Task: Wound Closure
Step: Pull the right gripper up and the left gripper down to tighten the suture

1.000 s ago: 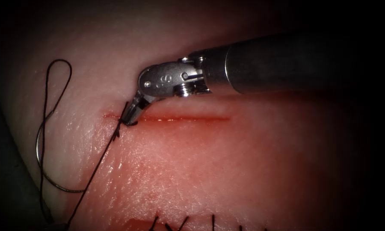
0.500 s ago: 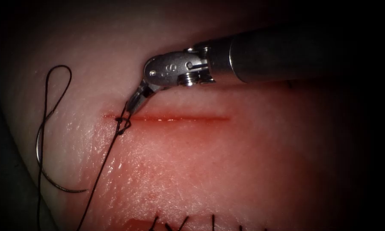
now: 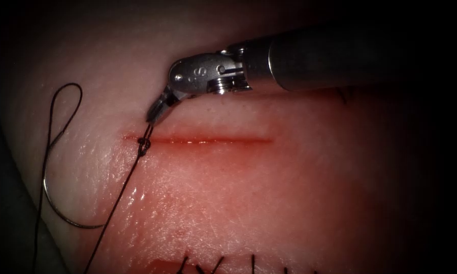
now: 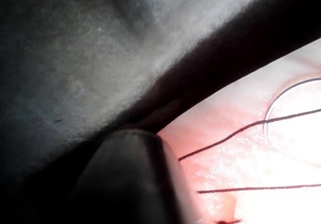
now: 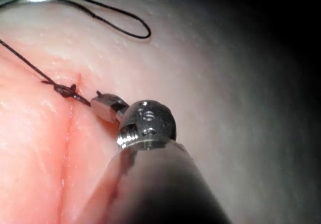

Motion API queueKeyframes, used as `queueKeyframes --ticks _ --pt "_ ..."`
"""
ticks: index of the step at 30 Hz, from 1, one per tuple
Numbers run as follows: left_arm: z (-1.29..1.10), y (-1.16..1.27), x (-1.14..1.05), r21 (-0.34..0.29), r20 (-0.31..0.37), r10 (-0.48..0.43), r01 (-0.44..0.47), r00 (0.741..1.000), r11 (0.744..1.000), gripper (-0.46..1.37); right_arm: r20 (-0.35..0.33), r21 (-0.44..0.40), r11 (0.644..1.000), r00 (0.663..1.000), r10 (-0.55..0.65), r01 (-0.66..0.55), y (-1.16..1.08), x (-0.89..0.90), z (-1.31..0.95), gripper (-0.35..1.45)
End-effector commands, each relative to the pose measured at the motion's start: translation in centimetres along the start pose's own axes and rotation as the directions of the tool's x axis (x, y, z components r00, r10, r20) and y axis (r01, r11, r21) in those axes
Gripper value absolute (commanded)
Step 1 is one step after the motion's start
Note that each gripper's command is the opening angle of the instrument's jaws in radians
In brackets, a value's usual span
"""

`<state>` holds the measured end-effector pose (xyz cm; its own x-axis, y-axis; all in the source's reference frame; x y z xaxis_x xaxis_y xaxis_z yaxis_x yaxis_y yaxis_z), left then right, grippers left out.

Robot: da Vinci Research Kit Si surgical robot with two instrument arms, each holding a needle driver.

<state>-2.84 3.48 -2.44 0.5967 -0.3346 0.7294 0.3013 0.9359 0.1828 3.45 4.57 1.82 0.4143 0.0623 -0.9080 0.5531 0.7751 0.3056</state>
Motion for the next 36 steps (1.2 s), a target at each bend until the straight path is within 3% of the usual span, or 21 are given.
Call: queueKeyframes --ticks 1,24,36 --pt "0.01 -0.03 0.01 -0.01 -0.002 0.003 -0.003 1.0 1.0 -0.35 0.003 -0.015 1.0 1.0 0.014 -0.014 0.01 -0.02 -0.01 -0.35" --pt "-0.12 -0.35 0.16 0.026 -0.007 -0.004 0.005 1.0 1.0 -0.35 0.011 -0.091 0.996 1.0 -0.008 0.009 0.12 -0.07 -0.03 -0.35" --pt "-0.09 -0.47 0.29 0.036 -0.012 0.0 0.001 1.0 0.999 -0.35 0.08 -0.221 0.968 0.992 -0.1 0.115 0.16 -0.08 -0.08 -0.35"
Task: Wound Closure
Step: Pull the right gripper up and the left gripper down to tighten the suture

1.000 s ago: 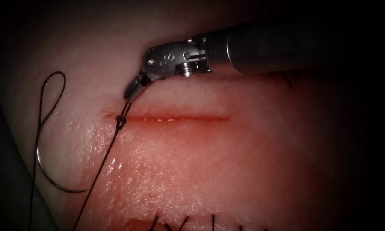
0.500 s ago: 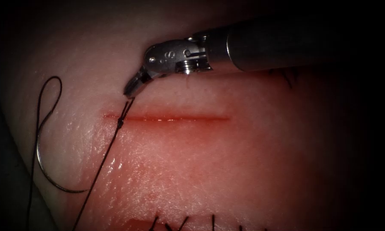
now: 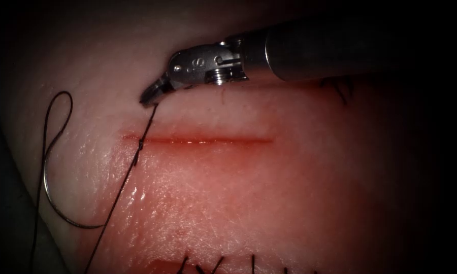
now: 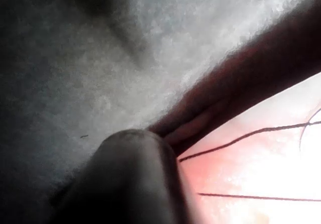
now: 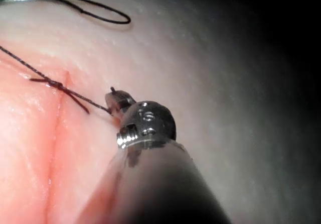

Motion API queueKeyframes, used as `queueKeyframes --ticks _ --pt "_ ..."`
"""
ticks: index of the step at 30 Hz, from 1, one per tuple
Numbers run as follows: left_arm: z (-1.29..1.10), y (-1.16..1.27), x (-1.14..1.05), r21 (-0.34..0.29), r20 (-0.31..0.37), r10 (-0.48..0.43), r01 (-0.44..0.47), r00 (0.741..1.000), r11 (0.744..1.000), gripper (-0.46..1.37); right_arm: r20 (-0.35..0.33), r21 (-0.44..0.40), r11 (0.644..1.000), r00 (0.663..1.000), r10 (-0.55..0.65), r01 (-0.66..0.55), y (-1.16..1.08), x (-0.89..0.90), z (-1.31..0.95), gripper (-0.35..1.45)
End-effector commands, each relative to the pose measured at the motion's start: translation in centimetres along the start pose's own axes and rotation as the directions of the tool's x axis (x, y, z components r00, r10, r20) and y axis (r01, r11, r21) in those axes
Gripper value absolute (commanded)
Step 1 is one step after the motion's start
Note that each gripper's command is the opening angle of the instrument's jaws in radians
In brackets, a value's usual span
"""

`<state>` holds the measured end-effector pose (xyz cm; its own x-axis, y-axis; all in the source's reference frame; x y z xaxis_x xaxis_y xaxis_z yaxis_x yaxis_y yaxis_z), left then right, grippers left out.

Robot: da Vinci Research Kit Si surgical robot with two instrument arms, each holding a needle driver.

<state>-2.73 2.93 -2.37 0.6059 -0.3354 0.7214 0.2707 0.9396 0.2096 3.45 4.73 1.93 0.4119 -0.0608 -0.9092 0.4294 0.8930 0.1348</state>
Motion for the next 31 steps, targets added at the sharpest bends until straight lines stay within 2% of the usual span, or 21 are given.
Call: queueKeyframes --ticks 1,9,14,20,31 --pt "0.0 0.0 0.01 -0.005 0.0 0.0 0.0 1.0 1.0 -0.35 0.009 -0.017 1.0 1.0 -0.01 0.01 0.0 0.01 -0.01 -0.35" --pt "-0.04 -0.05 0.1 -0.001 0.003 -0.002 0.002 1.0 1.0 -0.35 0.08 -0.105 0.991 0.994 -0.069 0.077 0.04 -0.02 -0.09 -0.35" --pt "-0.07 -0.07 0.14 0.001 0.006 -0.004 0.004 1.0 1.0 -0.35 0.134 -0.149 0.982 0.986 -0.095 0.115 0.08 -0.11 -0.16 -0.35" --pt "-0.08 -0.06 0.15 0.002 0.006 -0.004 0.004 1.0 1.0 -0.35 0.12 -0.152 0.982 0.988 -0.097 0.115 0.07 -0.17 -0.2 -0.35" --pt "-0.07 -0.05 0.1 0.004 0.006 -0.007 0.007 1.0 1.0 -0.35 0.089 -0.151 0.982 0.991 -0.099 0.112 0.02 -0.14 -0.18 -0.35"
